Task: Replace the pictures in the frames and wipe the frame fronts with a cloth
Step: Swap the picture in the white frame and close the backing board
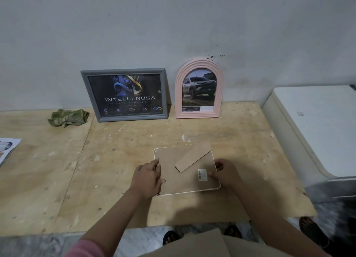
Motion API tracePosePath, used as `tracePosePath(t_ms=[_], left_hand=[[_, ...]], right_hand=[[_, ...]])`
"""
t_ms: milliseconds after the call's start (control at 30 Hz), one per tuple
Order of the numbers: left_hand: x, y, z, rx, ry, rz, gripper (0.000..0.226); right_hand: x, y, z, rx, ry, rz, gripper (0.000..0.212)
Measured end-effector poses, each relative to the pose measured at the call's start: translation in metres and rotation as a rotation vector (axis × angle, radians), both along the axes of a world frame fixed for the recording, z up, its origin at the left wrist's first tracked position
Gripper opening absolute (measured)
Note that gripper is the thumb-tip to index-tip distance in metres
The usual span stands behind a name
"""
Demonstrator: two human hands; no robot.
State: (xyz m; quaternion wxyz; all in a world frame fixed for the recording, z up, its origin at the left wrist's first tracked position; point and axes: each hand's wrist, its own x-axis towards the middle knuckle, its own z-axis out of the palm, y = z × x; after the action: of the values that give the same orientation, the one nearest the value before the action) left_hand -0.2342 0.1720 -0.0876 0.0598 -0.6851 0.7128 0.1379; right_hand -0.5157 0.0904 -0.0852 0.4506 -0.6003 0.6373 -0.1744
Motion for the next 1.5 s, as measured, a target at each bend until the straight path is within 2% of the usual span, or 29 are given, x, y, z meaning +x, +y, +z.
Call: tracePosePath(t_ms=[100,200,300,367,500,567,667,733,800,867,1000,1267,1400,1500], left_hand=[[0.004,-0.001,0.007,0.119,-0.073,-0.045,0.083],[0.005,-0.004,0.015,0.191,-0.109,-0.036,0.087],[0.000,-0.008,0.020,0.190,-0.120,-0.005,0.092],[-0.004,-0.011,0.024,0.190,-0.140,0.002,0.098],[-0.015,-0.023,0.031,0.251,-0.185,-0.017,0.113],[-0.020,-0.030,0.034,0.323,-0.152,-0.026,0.122],[-0.028,-0.037,0.036,0.379,-0.111,-0.029,0.130],[-0.033,-0.039,0.035,0.379,-0.119,-0.034,0.131],[-0.035,-0.039,0.033,0.368,-0.140,-0.035,0.132],[-0.036,-0.039,0.032,0.358,-0.158,-0.033,0.134],[-0.034,-0.043,0.033,0.341,-0.172,-0.036,0.138],[-0.034,-0.049,0.032,0.331,-0.199,-0.050,0.139],[-0.040,-0.052,0.034,0.369,-0.210,-0.041,0.141],[-0.045,-0.056,0.038,0.331,-0.111,0.025,0.126]], right_hand=[[0.001,0.000,0.003,0.016,0.061,0.066,0.040],[0.004,-0.002,-0.007,0.015,0.186,0.125,0.074],[0.011,0.003,0.002,0.036,0.290,0.147,0.072],[0.013,0.003,0.007,-0.033,0.382,0.197,0.074],[0.021,0.004,0.007,-0.230,0.541,0.411,0.099],[0.025,0.004,0.007,-0.304,0.579,0.408,0.097],[0.031,-0.005,0.007,-0.397,0.534,0.280,0.078],[0.038,-0.011,0.013,-0.407,0.530,0.319,0.083],[0.045,-0.014,0.006,-0.460,0.613,0.442,0.090],[0.048,-0.016,-0.003,-0.436,0.658,0.497,0.088],[0.052,-0.016,-0.007,-0.355,0.667,0.534,0.098],[0.050,-0.017,-0.018,-0.427,0.763,0.581,0.088],[0.051,-0.017,-0.026,-0.391,0.721,0.593,0.090],[0.051,-0.022,-0.017,-0.368,0.667,0.620,0.092]])
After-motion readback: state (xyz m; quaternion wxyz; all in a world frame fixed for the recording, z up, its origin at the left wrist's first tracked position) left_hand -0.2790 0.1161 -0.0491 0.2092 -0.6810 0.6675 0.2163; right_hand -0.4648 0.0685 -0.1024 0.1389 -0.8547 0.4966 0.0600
